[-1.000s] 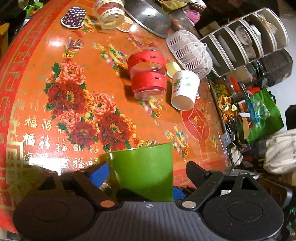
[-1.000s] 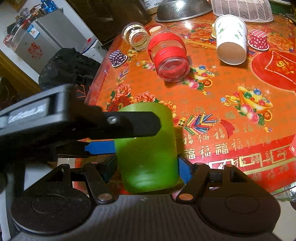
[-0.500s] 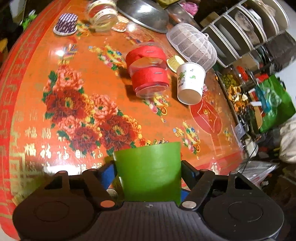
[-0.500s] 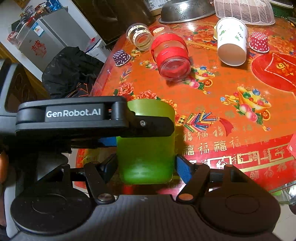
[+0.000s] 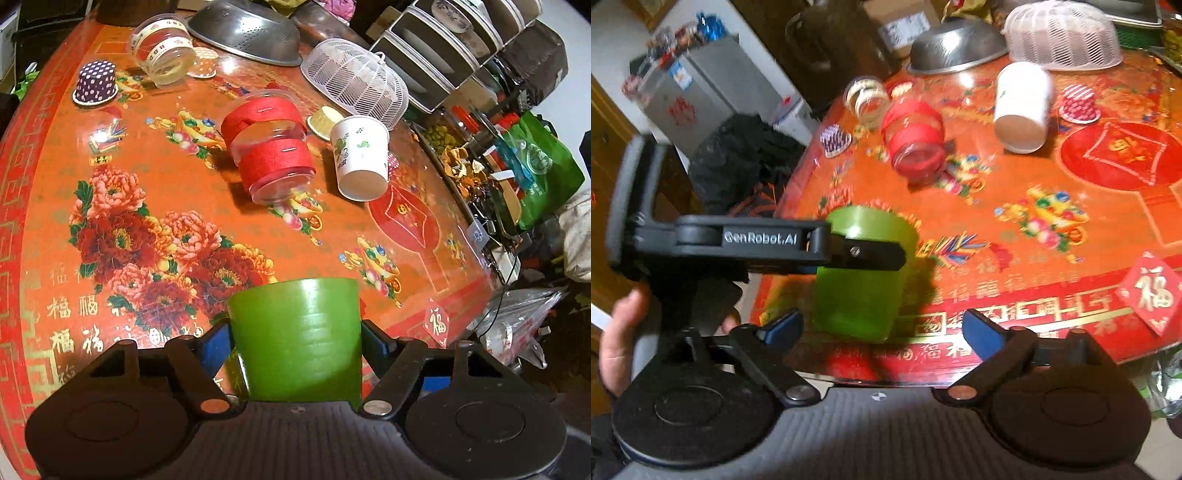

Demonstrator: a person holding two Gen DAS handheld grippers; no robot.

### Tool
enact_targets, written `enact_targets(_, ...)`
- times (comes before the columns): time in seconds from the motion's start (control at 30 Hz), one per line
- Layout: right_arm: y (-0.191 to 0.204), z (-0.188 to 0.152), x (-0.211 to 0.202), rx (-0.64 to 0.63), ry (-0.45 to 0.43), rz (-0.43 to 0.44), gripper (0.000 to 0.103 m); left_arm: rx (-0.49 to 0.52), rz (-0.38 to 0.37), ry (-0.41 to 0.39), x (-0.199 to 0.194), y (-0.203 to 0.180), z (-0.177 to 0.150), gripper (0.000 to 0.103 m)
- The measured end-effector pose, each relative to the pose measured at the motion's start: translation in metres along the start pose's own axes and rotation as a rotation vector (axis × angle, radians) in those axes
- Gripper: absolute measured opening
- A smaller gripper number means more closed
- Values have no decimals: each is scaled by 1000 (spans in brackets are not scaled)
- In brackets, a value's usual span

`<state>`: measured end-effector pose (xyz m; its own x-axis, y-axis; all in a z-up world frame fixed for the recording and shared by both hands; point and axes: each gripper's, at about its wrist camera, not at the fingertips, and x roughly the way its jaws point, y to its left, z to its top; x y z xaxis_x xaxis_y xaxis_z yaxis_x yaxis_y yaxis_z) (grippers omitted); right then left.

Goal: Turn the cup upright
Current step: 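Carry the upright green cup with the right tool and lower it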

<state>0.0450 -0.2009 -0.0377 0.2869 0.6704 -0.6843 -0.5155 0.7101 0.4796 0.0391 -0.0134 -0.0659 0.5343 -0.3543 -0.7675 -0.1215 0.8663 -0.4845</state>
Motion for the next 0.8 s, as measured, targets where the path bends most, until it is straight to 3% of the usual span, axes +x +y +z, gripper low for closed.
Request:
enact_targets(0.23, -25, -8, -29, 96, -120, 18, 98, 47, -63, -50, -8, 1, 4, 75)
enact_targets(0.47, -42, -18, -38, 170, -221, 42, 99, 156, -114, -272, -43, -4, -6, 75)
enact_targets(0.63, -47, -27, -42, 174, -296, 41, 99, 341, -21, -556, -76, -26, -38, 75)
enact_targets(0.8, -37, -45, -41, 69, -424, -30, 102, 468, 99, -740, -82, -34, -70, 75)
